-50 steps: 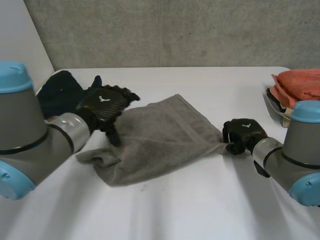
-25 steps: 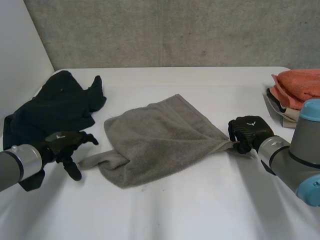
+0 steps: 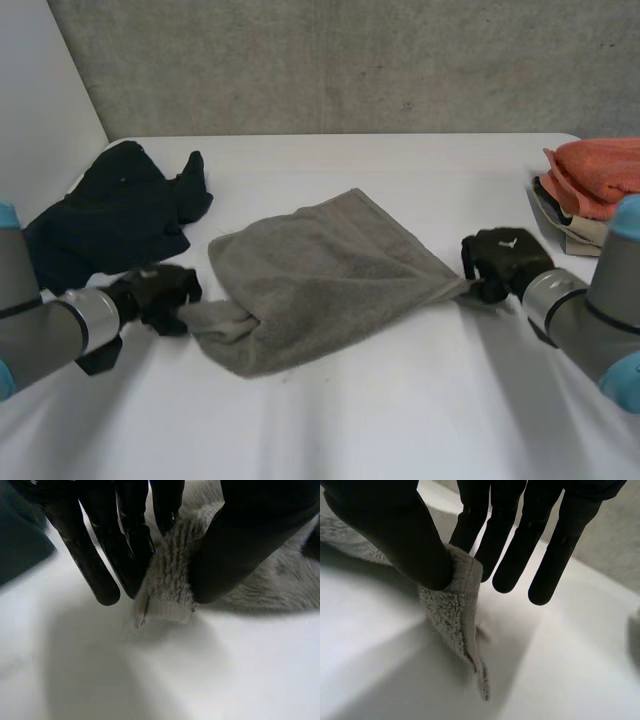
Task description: Fold the laundry.
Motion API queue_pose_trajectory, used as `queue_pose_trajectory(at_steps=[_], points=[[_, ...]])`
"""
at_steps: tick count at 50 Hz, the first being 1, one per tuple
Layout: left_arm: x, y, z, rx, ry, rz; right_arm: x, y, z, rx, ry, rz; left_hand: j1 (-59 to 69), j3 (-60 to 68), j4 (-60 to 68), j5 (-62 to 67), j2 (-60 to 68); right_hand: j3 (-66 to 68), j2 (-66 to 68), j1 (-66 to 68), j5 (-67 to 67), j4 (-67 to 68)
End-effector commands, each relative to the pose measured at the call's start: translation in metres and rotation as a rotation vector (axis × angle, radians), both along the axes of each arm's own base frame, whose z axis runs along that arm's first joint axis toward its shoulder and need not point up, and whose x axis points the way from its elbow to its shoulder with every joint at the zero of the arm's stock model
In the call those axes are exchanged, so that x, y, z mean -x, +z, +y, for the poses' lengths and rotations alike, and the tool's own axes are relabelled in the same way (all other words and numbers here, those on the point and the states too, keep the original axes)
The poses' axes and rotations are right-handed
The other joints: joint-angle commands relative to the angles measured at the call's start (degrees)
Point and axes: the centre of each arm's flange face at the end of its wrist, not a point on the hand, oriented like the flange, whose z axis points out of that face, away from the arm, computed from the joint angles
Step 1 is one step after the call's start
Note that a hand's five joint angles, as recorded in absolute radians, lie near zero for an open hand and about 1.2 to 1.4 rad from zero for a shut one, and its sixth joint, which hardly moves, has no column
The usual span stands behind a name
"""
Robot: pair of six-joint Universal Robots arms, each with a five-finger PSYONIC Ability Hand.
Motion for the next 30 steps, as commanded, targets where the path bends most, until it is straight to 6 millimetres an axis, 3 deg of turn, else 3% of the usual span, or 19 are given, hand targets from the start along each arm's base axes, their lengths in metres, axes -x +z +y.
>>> queue_pose_trajectory(at_steps=[1, 2, 3, 6, 7, 11, 14, 21, 26, 30], points=[[-0.017, 0.096, 0.001, 0.281, 0.175, 0.052, 0.024, 0.078, -0.005, 0.188, -0.034, 0.087, 14.56, 12.0, 11.4, 14.63, 11.63, 11.7, 12.16, 16.06, 13.98, 11.37], [-0.019, 0.11, 0.004, 0.324, 0.192, 0.061, 0.028, 0.09, -0.004, 0.214, -0.039, 0.106, 14.56, 12.0, 11.4, 14.63, 11.63, 11.7, 12.16, 16.06, 13.98, 11.37], [-0.023, 0.135, 0.011, 0.404, 0.222, 0.071, 0.036, 0.115, -0.002, 0.275, -0.05, 0.139, 14.56, 12.0, 11.4, 14.63, 11.63, 11.7, 12.16, 16.06, 13.98, 11.37], [-0.026, 0.171, 0.024, 0.517, 0.233, 0.084, 0.045, 0.149, 0.002, 0.358, -0.065, 0.174, 14.56, 12.0, 11.4, 14.63, 11.63, 11.7, 12.16, 16.06, 13.98, 11.37], [-0.026, 0.19, 0.034, 0.574, 0.228, 0.086, 0.05, 0.172, 0.006, 0.41, -0.075, 0.183, 14.56, 12.0, 11.4, 14.63, 11.63, 11.7, 12.16, 16.06, 13.98, 11.37], [-0.029, 0.221, 0.049, 0.641, 0.23, 0.071, 0.056, 0.209, 0.013, 0.479, -0.077, 0.185, 14.56, 12.0, 11.4, 14.63, 11.63, 11.7, 12.16, 16.06, 13.98, 11.37], [-0.028, 0.229, 0.051, 0.621, 0.222, 0.048, 0.06, 0.218, 0.013, 0.458, -0.065, 0.19, 14.56, 12.0, 11.4, 14.63, 11.63, 11.7, 12.16, 16.06, 13.98, 11.37], [-0.007, 0.202, 0.035, 0.479, 0.156, -0.023, 0.049, 0.2, 0.006, 0.366, 0.006, 0.272, 14.56, 12.0, 11.4, 14.63, 11.63, 11.7, 12.16, 16.06, 13.98, 11.37], [0.011, 0.164, 0.004, 0.419, 0.141, -0.131, 0.04, 0.16, -0.015, 0.271, 0.019, 0.326, 14.56, 12.0, 11.4, 14.63, 11.63, 11.7, 12.16, 16.06, 13.98, 11.37], [0.028, 0.152, -0.027, 0.492, 0.138, -0.176, 0.034, 0.136, -0.041, 0.27, -0.026, 0.33, 14.56, 12.0, 11.4, 14.63, 11.63, 11.7, 12.16, 16.06, 13.98, 11.37]])
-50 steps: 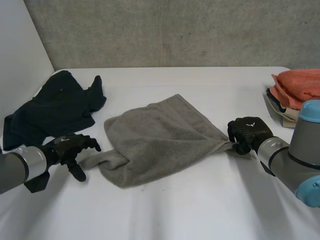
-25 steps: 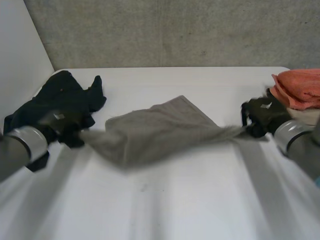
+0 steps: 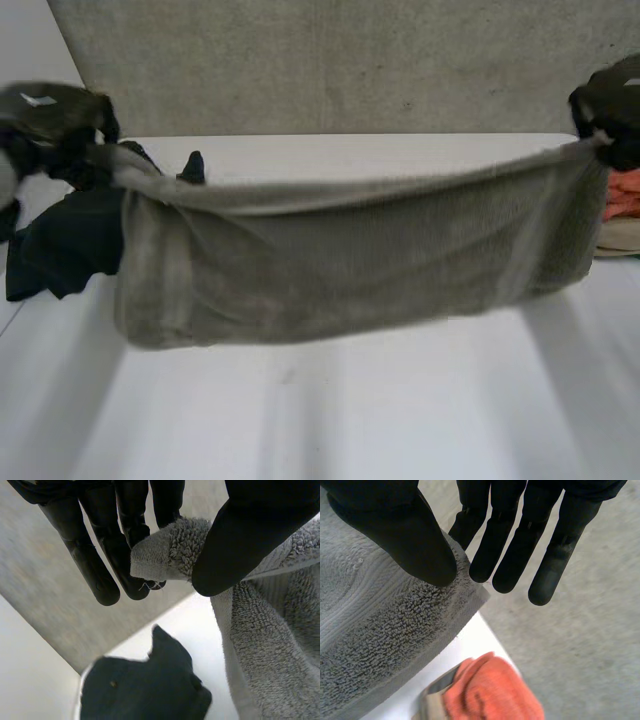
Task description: Fold the laundry.
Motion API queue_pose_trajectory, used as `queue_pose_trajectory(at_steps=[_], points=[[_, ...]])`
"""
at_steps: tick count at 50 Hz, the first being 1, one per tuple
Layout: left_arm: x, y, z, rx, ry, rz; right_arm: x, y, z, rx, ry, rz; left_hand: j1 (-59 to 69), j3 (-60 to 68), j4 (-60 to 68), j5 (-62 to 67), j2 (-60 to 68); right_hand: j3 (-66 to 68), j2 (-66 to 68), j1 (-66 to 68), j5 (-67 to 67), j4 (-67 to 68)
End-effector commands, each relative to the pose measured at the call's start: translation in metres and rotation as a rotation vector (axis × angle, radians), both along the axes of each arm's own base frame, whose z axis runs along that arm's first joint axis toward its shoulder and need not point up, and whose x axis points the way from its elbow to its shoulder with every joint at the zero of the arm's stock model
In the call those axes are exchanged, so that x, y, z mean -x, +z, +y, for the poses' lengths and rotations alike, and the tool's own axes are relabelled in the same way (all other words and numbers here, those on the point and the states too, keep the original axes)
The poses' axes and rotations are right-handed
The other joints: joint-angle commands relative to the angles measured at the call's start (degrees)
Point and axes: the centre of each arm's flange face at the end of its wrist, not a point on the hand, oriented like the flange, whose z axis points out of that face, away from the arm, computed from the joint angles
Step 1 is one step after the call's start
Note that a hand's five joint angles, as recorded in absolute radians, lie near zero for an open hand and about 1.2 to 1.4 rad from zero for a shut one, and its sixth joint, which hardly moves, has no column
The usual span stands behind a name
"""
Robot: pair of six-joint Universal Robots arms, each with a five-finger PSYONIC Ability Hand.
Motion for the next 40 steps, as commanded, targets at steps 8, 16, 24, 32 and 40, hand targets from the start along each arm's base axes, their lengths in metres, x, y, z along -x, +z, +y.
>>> queue_pose_trajectory(at_steps=[8, 16, 24, 32, 40], points=[[0.05, 0.032, -0.103, 0.484, 0.023, 0.035, -0.027, 0.001, -0.092, 0.375, -0.131, -0.205, 14.11, 11.86, 11.35, 13.72, 11.46, 11.62, 12.14, 15.41, 11.64, 11.15], [0.044, 0.098, -0.112, 0.747, 0.037, 0.287, -0.028, 0.07, -0.104, 0.813, -0.07, -0.46, 14.11, 11.86, 11.35, 13.72, 11.46, 11.62, 12.14, 15.41, 11.64, 11.15], [0.032, 0.05, -0.119, 0.524, 0.076, 0.243, -0.035, 0.03, -0.112, 0.622, -0.03, -0.401, 14.11, 11.86, 11.35, 13.72, 11.46, 11.62, 12.14, 15.41, 11.64, 11.15], [0.036, -0.04, -0.11, 0.267, 0.046, 0.16, -0.03, -0.049, -0.113, 0.337, -0.024, -0.332, 14.11, 11.86, 11.35, 13.72, 11.46, 11.62, 12.14, 15.41, 11.64, 11.15], [0.037, -0.125, -0.074, -0.038, 0.017, 0.015, -0.031, -0.139, -0.082, -0.024, 0.045, -0.201, 14.11, 11.86, 11.35, 13.72, 11.46, 11.62, 12.14, 15.41, 11.64, 11.15]])
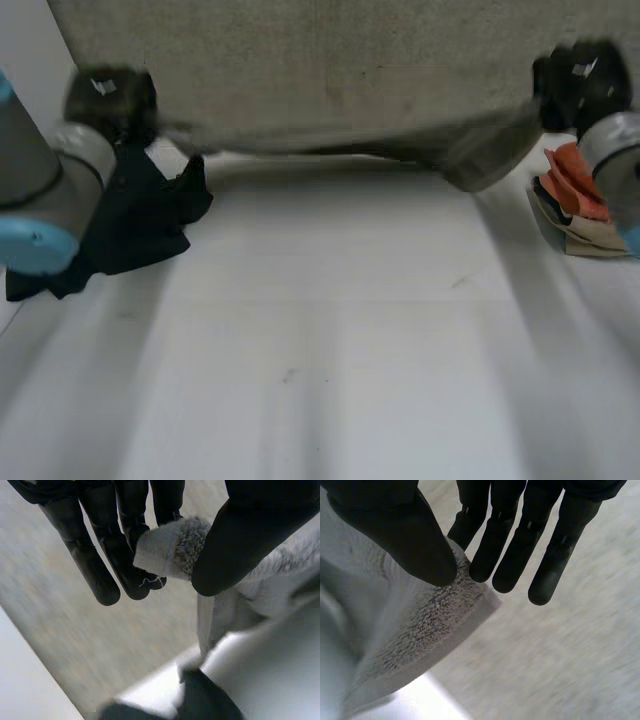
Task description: Fold the laundry.
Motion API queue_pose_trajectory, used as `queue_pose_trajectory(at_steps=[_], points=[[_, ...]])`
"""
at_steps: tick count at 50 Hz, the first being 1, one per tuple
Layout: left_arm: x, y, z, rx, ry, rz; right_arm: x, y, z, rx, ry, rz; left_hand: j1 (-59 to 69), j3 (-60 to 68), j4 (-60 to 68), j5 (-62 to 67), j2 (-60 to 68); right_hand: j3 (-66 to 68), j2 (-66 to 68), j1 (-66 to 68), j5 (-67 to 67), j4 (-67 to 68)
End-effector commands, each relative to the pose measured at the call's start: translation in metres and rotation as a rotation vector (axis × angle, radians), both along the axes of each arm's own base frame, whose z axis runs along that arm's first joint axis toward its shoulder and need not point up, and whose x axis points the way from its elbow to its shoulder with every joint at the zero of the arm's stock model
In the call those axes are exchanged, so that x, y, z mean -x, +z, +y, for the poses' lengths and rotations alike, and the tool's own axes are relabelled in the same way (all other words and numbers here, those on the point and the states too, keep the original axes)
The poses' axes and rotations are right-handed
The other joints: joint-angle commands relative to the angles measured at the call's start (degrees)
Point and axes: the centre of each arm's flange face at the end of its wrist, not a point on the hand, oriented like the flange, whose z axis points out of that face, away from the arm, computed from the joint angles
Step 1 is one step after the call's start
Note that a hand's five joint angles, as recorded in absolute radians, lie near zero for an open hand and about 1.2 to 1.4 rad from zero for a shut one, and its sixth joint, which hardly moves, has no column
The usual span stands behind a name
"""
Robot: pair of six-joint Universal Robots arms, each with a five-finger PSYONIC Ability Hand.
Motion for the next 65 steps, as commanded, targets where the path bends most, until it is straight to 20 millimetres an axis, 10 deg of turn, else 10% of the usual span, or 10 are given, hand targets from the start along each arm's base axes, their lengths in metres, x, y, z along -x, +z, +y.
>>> queue_pose_trajectory(at_steps=[1, 8, 16, 20, 40, 55, 56, 58, 59, 65], points=[[-0.004, -0.077, 0.04, -0.306, -0.015, -0.166, 0.0, -0.088, 0.038, -0.353, 0.106, 0.171, 14.11, 11.75, 11.12, 13.72, 11.35, 11.47, 12.12, 15.41, 11.63, 11.14], [-0.025, -0.096, 0.1, -0.577, -0.014, -0.367, 0.024, -0.114, 0.089, -0.63, 0.133, 0.417, 14.11, 11.75, 11.12, 13.72, 11.35, 11.47, 12.12, 15.41, 11.63, 11.14], [-0.054, -0.076, 0.184, -0.806, -0.123, -0.702, 0.071, -0.097, 0.176, -0.982, 0.164, 0.72, 14.11, 11.75, 11.12, 13.72, 11.35, 11.47, 12.12, 15.41, 11.63, 11.14], [-0.056, -0.066, 0.194, -0.792, -0.165, -0.753, 0.07, -0.092, 0.182, -0.894, 0.215, 0.797, 14.11, 11.75, 11.12, 13.72, 11.35, 11.47, 12.12, 15.41, 11.63, 11.14], [0.005, -0.071, 0.057, -0.33, 0.033, -0.434, 0.02, -0.1, 0.053, -0.337, -0.077, 0.453, 14.11, 11.75, 11.12, 13.72, 11.35, 11.47, 12.12, 15.41, 11.63, 11.14], [0.03, -0.093, 0.001, -0.249, 0.066, -0.433, -0.013, -0.127, -0.006, -0.091, -0.138, 0.384, 14.11, 11.75, 11.12, 13.72, 11.35, 11.47, 12.12, 15.41, 11.63, 11.14], [0.032, -0.093, 0.0, -0.244, 0.056, -0.43, -0.014, -0.131, -0.008, -0.093, -0.138, 0.383, 0.14, -2.22, -2.85, -0.25, -2.62, 11.47, 12.12, 15.41, 11.63, 11.14], [0.036, -0.093, 0.001, -0.234, 0.039, -0.428, -0.02, -0.137, -0.013, -0.09, -0.143, 0.375, -35.97, -38.33, -38.96, -36.36, -38.72, -54.04, -53.39, -50.1, -53.88, -54.38], [0.037, -0.092, 0.001, -0.225, 0.037, -0.429, -0.021, -0.14, -0.014, -0.097, -0.155, 0.365, -55.89, -58.25, -58.88, -56.28, -58.65, -58.53, -57.88, -54.59, -58.37, -58.86], [0.036, -0.066, 0.009, -0.159, 0.066, -0.4, -0.025, -0.122, -0.01, -0.09, -0.177, 0.305, -55.89, -58.25, -58.88, -56.28, -58.65, -58.53, -57.88, -54.59, -58.37, -58.86]])
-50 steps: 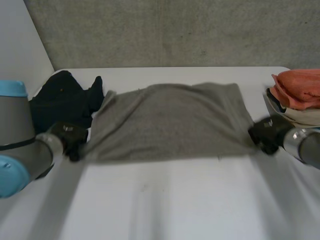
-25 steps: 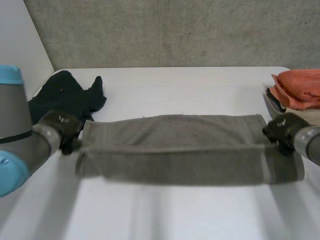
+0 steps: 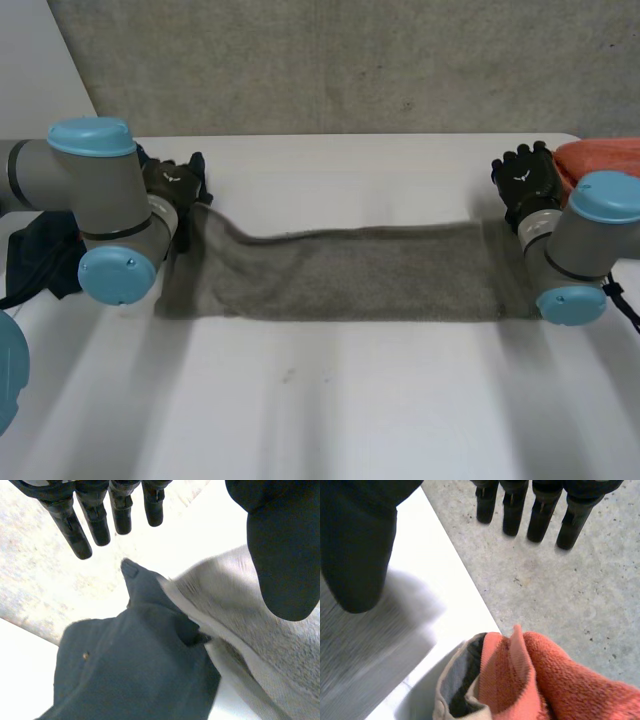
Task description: Fold the laundry.
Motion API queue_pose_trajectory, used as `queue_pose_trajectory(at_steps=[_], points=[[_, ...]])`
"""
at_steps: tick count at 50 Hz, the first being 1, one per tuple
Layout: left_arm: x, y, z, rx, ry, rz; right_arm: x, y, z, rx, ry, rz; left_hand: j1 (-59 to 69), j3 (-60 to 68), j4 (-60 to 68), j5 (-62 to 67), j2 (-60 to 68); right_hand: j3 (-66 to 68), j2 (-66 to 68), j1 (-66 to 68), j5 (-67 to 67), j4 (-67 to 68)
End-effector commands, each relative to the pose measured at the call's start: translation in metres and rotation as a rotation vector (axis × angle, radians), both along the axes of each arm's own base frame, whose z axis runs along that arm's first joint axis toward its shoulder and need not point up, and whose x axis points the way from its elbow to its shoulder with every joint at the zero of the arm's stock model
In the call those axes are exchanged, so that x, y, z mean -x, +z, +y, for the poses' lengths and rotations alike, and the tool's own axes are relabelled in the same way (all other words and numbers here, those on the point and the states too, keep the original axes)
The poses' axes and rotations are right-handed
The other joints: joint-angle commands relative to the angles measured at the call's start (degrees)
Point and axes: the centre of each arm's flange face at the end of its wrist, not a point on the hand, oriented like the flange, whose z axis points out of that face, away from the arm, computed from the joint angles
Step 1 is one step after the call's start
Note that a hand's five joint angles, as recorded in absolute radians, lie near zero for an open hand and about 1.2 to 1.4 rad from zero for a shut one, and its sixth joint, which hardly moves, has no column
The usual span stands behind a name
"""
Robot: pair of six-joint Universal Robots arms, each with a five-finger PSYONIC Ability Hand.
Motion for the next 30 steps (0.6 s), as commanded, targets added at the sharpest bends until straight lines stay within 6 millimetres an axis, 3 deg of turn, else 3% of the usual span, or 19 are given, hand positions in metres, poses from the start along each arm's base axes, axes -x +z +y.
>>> queue_pose_trajectory(at_steps=[1, 6, 11, 16, 19, 25, 30], points=[[-0.006, 0.033, 0.011, 0.081, 0.027, 0.031, -0.002, 0.025, 0.006, 0.009, -0.024, -0.081, -0.73, -4.35, -3.73, -4.36, -3.77, -5.52, -4.56, -3.95, -5.11, -5.72], [-0.019, 0.05, 0.027, 0.09, 0.046, 0.049, 0.007, 0.058, 0.019, -0.021, -0.013, -0.175, -0.73, -4.35, -3.73, -4.36, -3.77, -5.52, -4.56, -3.95, -5.11, -5.72], [-0.026, 0.044, 0.058, 0.012, 0.005, 0.052, 0.023, 0.076, 0.051, -0.205, 0.044, -0.208, -0.73, -4.35, -3.73, -4.36, -3.77, -5.52, -4.56, -3.95, -5.11, -5.72], [-0.03, 0.027, 0.087, -0.088, -0.048, 0.04, 0.043, 0.062, 0.083, -0.462, 0.021, -0.167, -0.73, -4.35, -3.73, -4.36, -3.77, -5.2, -4.24, -3.64, -4.79, -5.4], [-0.033, 0.022, 0.097, -0.113, -0.067, 0.049, 0.06, 0.046, 0.101, -0.609, -0.025, -0.152, -0.73, -4.35, -3.73, -4.36, -3.77, 4.22, 5.18, 5.79, 4.63, 4.02], [-0.035, 0.022, 0.103, -0.094, -0.083, 0.115, 0.079, 0.019, 0.101, -0.588, -0.012, -0.191, -0.73, -4.35, -3.73, -4.36, -3.77, 11.45, 12.41, 13.02, 11.86, 11.25], [-0.034, 0.023, 0.105, -0.088, -0.088, 0.184, 0.083, 0.003, 0.095, -0.543, 0.002, -0.214, -0.73, -4.35, -3.73, -4.36, -3.77, 13.82, 14.78, 15.38, 14.23, 13.62]])
